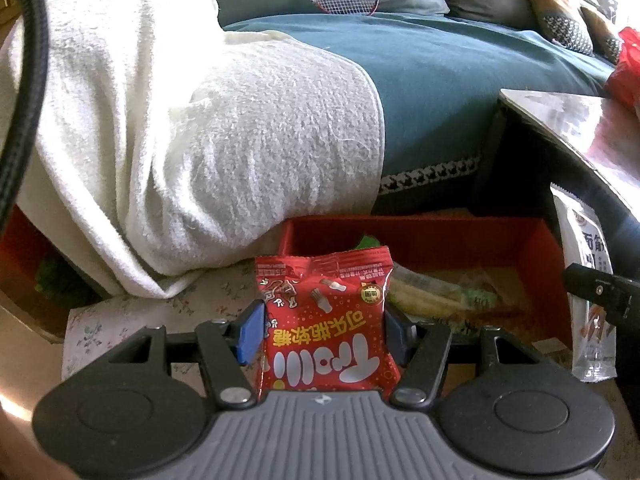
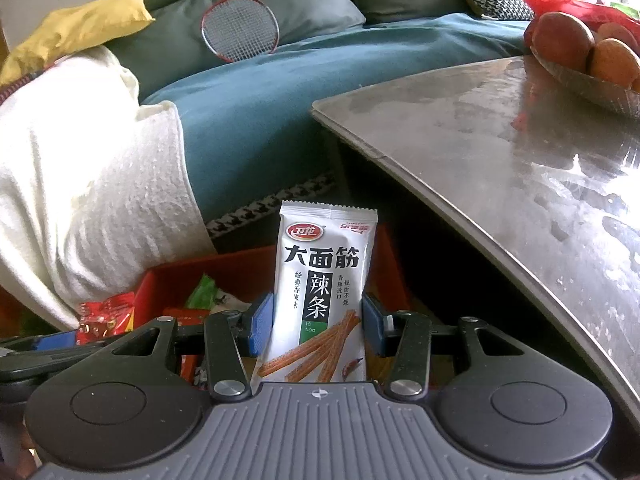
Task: Organize snacks
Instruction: 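Lower both packets into the red box and open both grippers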
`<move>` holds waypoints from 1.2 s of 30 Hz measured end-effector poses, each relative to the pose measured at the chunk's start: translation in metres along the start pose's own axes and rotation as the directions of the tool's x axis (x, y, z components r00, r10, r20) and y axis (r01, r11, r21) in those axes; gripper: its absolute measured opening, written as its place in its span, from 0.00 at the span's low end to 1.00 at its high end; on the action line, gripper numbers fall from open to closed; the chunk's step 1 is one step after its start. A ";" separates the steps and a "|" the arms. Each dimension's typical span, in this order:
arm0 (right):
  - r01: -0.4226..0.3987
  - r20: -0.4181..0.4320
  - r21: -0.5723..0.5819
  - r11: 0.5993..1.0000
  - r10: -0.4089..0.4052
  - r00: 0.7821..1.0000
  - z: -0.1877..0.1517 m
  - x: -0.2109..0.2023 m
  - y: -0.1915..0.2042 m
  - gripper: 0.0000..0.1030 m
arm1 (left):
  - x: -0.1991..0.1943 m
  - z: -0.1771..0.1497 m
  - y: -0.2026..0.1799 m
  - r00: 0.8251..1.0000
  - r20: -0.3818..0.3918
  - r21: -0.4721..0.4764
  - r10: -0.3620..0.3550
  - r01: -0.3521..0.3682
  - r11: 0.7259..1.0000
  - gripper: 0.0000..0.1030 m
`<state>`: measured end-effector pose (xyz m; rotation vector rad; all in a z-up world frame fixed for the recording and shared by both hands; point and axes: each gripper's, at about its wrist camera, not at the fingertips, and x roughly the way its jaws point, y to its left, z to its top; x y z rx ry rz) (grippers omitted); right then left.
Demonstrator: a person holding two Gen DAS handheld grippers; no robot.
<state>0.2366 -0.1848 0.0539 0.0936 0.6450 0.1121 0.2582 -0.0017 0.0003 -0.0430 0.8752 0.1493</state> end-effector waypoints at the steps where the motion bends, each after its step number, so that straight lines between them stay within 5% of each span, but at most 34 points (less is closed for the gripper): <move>1: 0.001 0.000 0.002 1.000 -0.001 1.000 0.001 0.001 -0.001 0.53 | 0.001 0.000 -0.001 1.000 -0.001 0.001 -0.001 0.001 1.000 0.52; 22: 0.017 -0.065 -0.022 1.000 -0.019 0.998 0.004 0.034 0.004 0.57 | 0.026 0.004 -0.006 0.999 -0.052 0.031 -0.015 0.017 0.999 0.53; 27: 0.009 -0.066 -0.017 1.000 -0.011 0.998 0.005 0.034 0.005 0.68 | 0.023 0.004 -0.005 0.999 -0.045 0.033 -0.013 0.014 0.999 0.57; 29: 0.013 -0.064 -0.021 1.000 -0.014 0.998 0.005 0.033 0.005 0.67 | 0.019 0.004 -0.005 0.999 -0.033 0.033 -0.014 0.015 0.999 0.65; 36: 0.014 -0.068 -0.018 1.000 -0.015 0.998 0.003 0.030 0.005 0.68 | 0.012 0.003 -0.004 0.999 -0.031 0.030 -0.015 0.016 0.999 0.66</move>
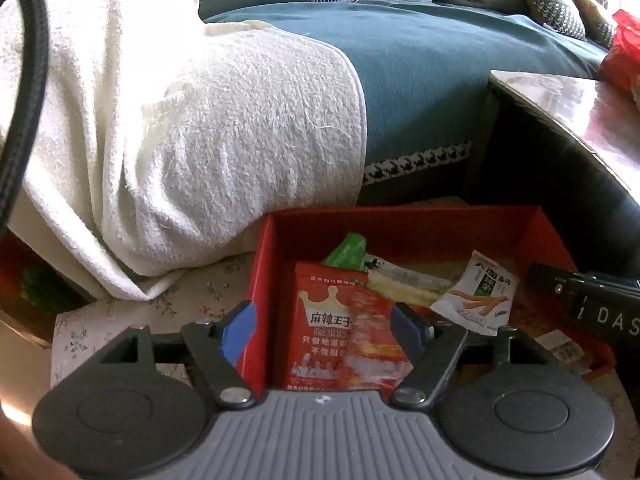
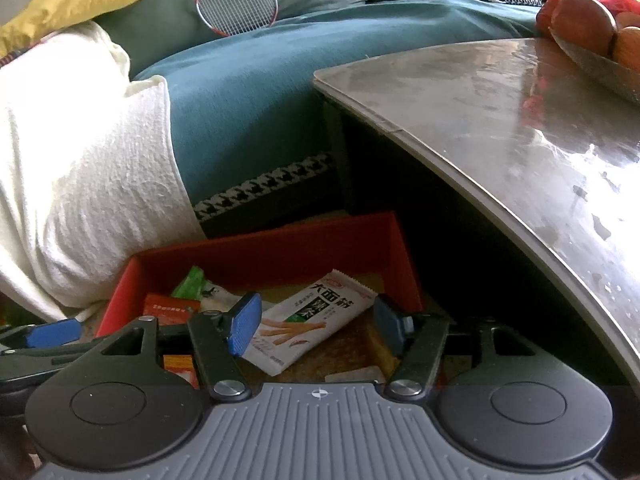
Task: Organize snacks
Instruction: 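Lower both packets into the red box and open both grippers, then withdraw both grippers from the box toward the remaining packets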
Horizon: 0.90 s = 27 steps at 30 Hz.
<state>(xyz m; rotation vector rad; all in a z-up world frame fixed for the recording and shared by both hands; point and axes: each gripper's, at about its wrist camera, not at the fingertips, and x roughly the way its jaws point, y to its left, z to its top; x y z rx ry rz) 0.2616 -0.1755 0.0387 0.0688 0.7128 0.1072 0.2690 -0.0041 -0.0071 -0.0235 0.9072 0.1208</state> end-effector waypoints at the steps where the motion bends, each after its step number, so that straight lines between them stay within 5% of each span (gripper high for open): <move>1: -0.001 0.001 0.001 1.000 0.001 1.000 0.000 -0.001 0.000 0.68 | 0.000 0.000 0.000 1.000 0.000 0.001 0.001 -0.001 1.000 0.66; 27: -0.020 -0.012 -0.021 1.000 0.020 1.000 -0.024 -0.043 0.008 0.77 | -0.044 -0.024 0.003 0.999 0.007 0.041 -0.032 0.032 0.999 0.67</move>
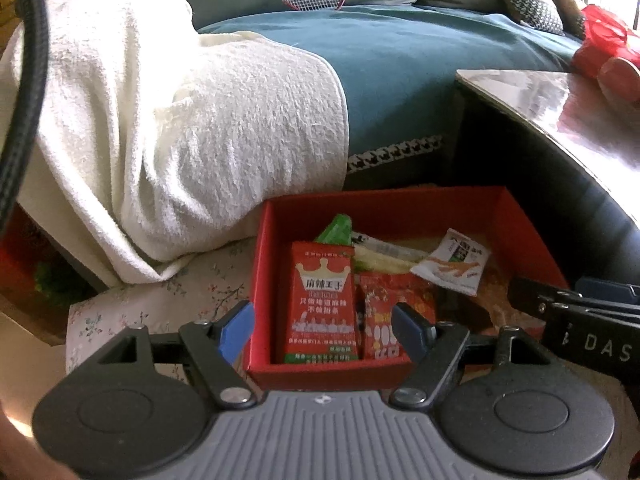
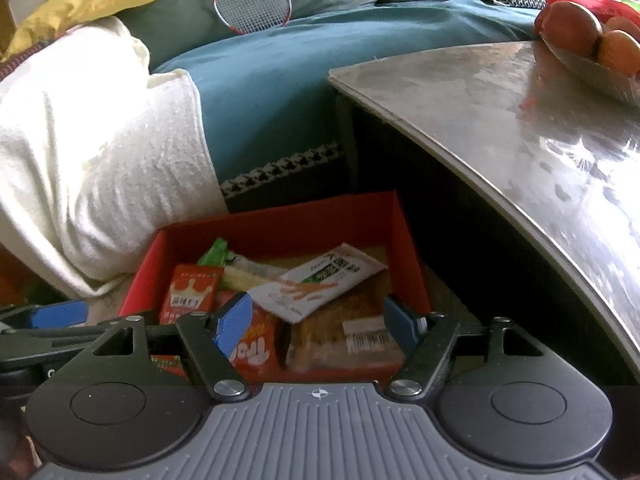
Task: Organize snacks
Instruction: 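Withdraw both grippers from the box toward the remaining packets, then move the left gripper over the brown wrapped snack while the right approaches the clear sachet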
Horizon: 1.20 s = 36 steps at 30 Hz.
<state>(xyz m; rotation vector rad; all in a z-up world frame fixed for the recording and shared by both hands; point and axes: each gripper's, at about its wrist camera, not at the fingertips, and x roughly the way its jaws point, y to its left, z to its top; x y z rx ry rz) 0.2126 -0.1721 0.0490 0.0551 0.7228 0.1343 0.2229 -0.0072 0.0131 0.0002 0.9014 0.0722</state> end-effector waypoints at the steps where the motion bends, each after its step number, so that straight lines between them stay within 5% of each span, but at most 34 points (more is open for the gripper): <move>1: -0.002 -0.001 0.002 1.000 0.002 1.000 -0.003 -0.002 0.000 0.77 | -0.001 -0.002 0.000 1.000 -0.003 0.000 -0.001 0.001 1.000 0.67; 23: 0.027 -0.064 0.028 0.999 -0.025 0.998 -0.040 -0.023 -0.018 0.79 | -0.024 -0.056 -0.008 0.997 -0.062 0.103 -0.041 0.048 0.994 0.67; 32: 0.013 -0.091 0.024 1.000 -0.011 0.996 -0.070 -0.045 -0.017 0.82 | -0.039 -0.100 -0.024 0.991 -0.112 0.228 -0.069 0.093 0.969 0.67; 36: 0.004 -0.109 0.037 0.999 0.000 0.994 -0.083 -0.053 -0.022 0.82 | -0.038 -0.119 -0.034 0.977 -0.173 0.287 -0.124 0.170 0.943 0.67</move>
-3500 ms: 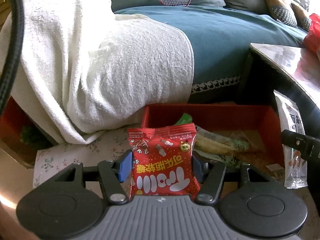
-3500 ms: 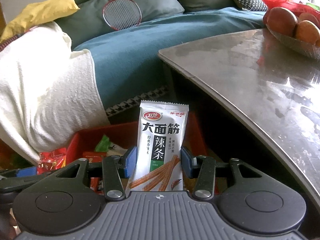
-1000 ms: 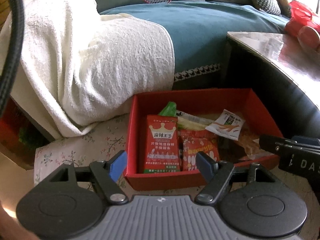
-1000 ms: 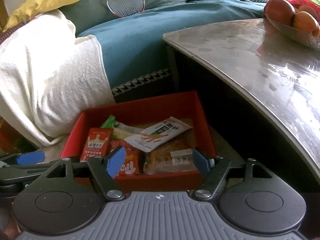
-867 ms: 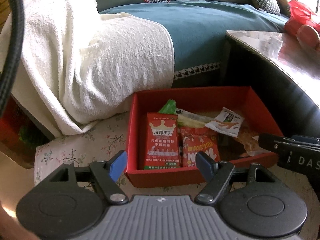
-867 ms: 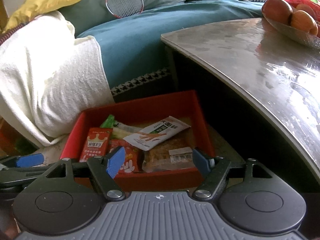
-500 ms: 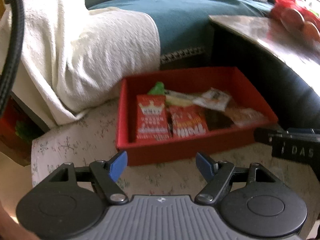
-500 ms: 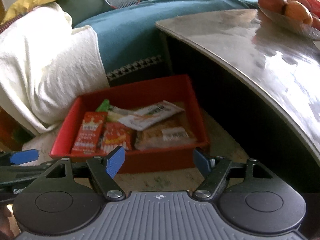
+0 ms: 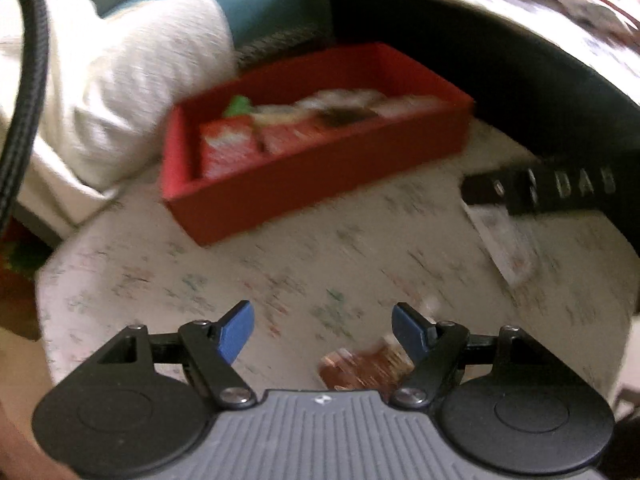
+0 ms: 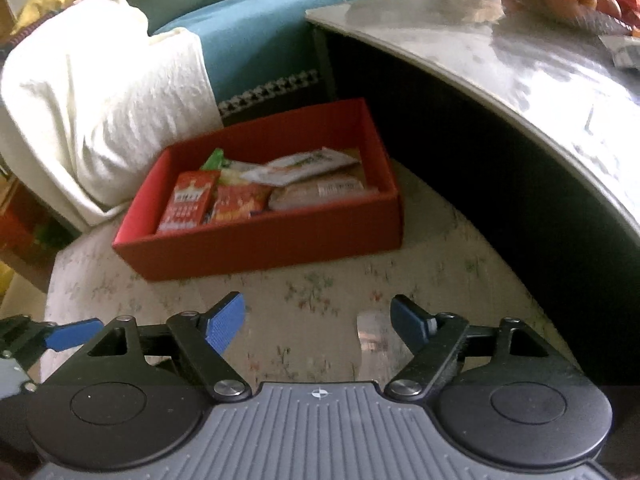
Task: Organize snacks
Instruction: 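Move the left gripper over the brown wrapped snack while the right approaches the clear sachet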
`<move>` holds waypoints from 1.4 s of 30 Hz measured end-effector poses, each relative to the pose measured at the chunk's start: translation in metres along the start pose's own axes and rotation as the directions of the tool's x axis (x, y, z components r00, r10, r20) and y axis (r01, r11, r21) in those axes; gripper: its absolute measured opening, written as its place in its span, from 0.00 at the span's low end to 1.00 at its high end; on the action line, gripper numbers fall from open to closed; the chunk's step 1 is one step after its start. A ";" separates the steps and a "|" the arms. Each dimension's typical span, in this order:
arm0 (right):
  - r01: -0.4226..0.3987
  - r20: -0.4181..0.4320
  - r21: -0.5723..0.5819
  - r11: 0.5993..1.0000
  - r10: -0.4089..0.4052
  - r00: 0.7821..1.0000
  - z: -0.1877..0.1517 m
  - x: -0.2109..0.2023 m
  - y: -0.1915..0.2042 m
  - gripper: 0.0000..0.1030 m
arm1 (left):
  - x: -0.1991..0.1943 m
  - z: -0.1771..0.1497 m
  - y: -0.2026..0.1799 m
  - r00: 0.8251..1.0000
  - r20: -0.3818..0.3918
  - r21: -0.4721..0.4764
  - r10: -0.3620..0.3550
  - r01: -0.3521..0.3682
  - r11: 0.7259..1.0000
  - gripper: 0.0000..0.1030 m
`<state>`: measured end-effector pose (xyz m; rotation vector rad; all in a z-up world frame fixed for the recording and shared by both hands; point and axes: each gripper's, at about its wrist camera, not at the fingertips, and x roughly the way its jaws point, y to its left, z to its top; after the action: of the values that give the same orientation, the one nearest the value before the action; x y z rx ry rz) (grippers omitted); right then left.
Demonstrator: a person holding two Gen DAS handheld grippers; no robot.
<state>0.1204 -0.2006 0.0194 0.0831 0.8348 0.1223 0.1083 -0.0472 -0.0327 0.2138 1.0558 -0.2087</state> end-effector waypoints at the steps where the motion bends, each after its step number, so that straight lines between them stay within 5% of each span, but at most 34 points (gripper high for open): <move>1: 0.000 -0.006 0.005 1.000 0.000 1.000 -0.004 -0.001 -0.002 0.82 | 0.002 -0.004 -0.005 1.000 -0.011 0.028 -0.027 0.027 0.999 0.67; 5: 0.014 -0.020 0.014 1.000 -0.014 1.000 -0.013 -0.004 -0.013 0.83 | 0.007 -0.015 -0.021 0.992 -0.045 0.139 -0.120 0.125 0.982 0.67; 10: 0.003 -0.039 0.057 0.998 -0.001 0.999 -0.013 0.000 -0.028 0.83 | 0.023 -0.021 -0.035 0.990 -0.073 0.253 -0.122 0.137 0.958 0.70; 19: -0.010 -0.069 0.029 1.000 0.012 0.998 -0.010 0.008 -0.026 0.84 | 0.053 -0.021 -0.025 0.979 -0.134 0.267 -0.153 0.185 0.946 0.92; 24: -0.002 -0.087 0.045 0.999 0.006 0.996 -0.009 0.014 -0.031 0.85 | 0.051 -0.021 -0.027 0.981 -0.120 0.249 -0.155 0.181 0.952 0.84; 29: 0.019 -0.121 0.062 0.998 -0.012 0.993 -0.010 0.023 -0.040 0.85 | 0.035 -0.031 -0.031 0.981 -0.102 0.230 -0.164 0.184 0.956 0.50; 38: 0.062 -0.189 0.105 0.992 -0.041 0.981 -0.012 0.046 -0.053 0.85 | 0.033 -0.033 -0.025 0.984 -0.115 0.143 -0.135 0.151 0.978 0.52; 42: 0.083 -0.231 0.064 0.995 -0.066 0.971 -0.012 0.066 -0.038 0.89 | 0.041 -0.028 -0.028 0.987 -0.113 0.136 -0.110 0.125 0.983 0.66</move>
<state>0.1584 -0.2290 -0.0421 0.1078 1.0716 0.0306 0.0970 -0.0693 -0.0834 0.2944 1.1606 -0.3838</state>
